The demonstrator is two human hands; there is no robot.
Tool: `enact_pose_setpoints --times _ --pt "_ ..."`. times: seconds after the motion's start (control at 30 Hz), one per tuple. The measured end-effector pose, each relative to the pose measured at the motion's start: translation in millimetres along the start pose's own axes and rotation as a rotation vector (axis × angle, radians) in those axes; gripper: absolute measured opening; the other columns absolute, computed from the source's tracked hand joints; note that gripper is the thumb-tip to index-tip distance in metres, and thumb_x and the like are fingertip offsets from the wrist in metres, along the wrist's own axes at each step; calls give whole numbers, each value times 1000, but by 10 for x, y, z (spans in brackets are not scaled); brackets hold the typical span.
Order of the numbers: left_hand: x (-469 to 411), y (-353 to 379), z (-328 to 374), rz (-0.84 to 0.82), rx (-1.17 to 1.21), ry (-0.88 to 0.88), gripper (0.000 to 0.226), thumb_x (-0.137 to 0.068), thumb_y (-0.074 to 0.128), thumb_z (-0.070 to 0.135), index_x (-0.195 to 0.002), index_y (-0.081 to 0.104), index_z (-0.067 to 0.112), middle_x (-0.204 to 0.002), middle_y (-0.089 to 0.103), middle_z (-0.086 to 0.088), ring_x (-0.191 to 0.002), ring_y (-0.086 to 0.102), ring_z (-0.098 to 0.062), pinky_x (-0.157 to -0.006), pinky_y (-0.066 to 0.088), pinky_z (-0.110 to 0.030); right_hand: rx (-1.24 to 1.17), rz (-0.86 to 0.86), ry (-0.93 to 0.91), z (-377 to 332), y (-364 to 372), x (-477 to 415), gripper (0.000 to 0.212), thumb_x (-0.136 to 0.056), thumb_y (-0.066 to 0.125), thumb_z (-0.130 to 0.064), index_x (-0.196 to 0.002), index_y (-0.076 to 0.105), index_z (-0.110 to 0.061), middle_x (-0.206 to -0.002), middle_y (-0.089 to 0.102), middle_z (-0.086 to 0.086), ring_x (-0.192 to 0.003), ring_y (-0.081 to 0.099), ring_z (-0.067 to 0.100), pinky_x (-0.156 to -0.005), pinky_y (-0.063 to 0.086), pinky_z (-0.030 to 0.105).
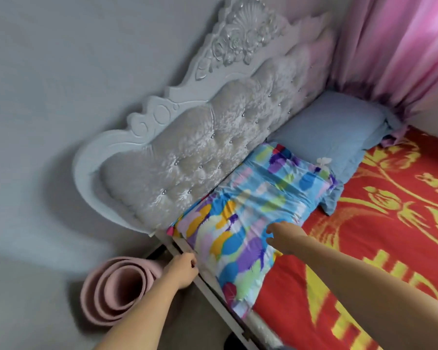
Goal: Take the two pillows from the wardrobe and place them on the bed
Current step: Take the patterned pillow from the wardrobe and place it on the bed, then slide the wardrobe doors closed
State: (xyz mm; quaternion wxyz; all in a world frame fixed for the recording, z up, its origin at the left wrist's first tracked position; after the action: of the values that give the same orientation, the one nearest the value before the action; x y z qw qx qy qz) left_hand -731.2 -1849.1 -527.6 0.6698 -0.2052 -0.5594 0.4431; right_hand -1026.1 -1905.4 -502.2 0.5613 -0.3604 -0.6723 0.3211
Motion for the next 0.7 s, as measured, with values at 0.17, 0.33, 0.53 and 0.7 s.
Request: enact_pose_setpoints --times 0.17,0.33,0.53,0.7 --pt "747 205 -188 50 78 2 27 -83 52 28 -108 61 21 -110 67 -7 -97 62 -25 -85 51 -34 117 31 -91 -327 29 522 32 -91 50 -30 -119 58 -15 -121 61 10 -108 59 30 -87 53 39" --pt "1814 620 -674 146 135 -81 31 -85 52 28 -114 59 21 -117 63 -7 -102 59 -25 -87 49 -35 201 55 -244 -867 411 1324 34 -93 50 -33 -123 56 -17 -124 61 7 -111 59 29 -89 51 37" --pt "3426 1246 -1518 147 179 -259 28 -85 55 27 -112 59 20 -118 62 -8 -103 60 -27 -89 49 -35 279 -27 -445 -1643 1270 2546 29 -90 50 -32 -114 60 -19 -118 63 9 -106 60 30 -85 50 36" --pt "4700 1278 -2358 300 319 -446 20 -84 61 25 -102 63 17 -103 66 -12 -93 63 -29 -84 52 -36 382 -7 -647 -2575 1489 3318 33 -91 52 -38 -118 59 -19 -119 63 9 -108 60 28 -88 50 38"
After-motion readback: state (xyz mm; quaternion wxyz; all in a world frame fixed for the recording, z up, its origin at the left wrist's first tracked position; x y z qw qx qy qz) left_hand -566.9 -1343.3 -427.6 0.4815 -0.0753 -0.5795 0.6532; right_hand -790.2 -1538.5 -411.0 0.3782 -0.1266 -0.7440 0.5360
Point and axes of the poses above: each hand's wrist, its own x-axis away from the middle knuckle, its own y-axis out of the palm, z = x × y, the point moved 9 cm from there along -x, towards the middle knuckle
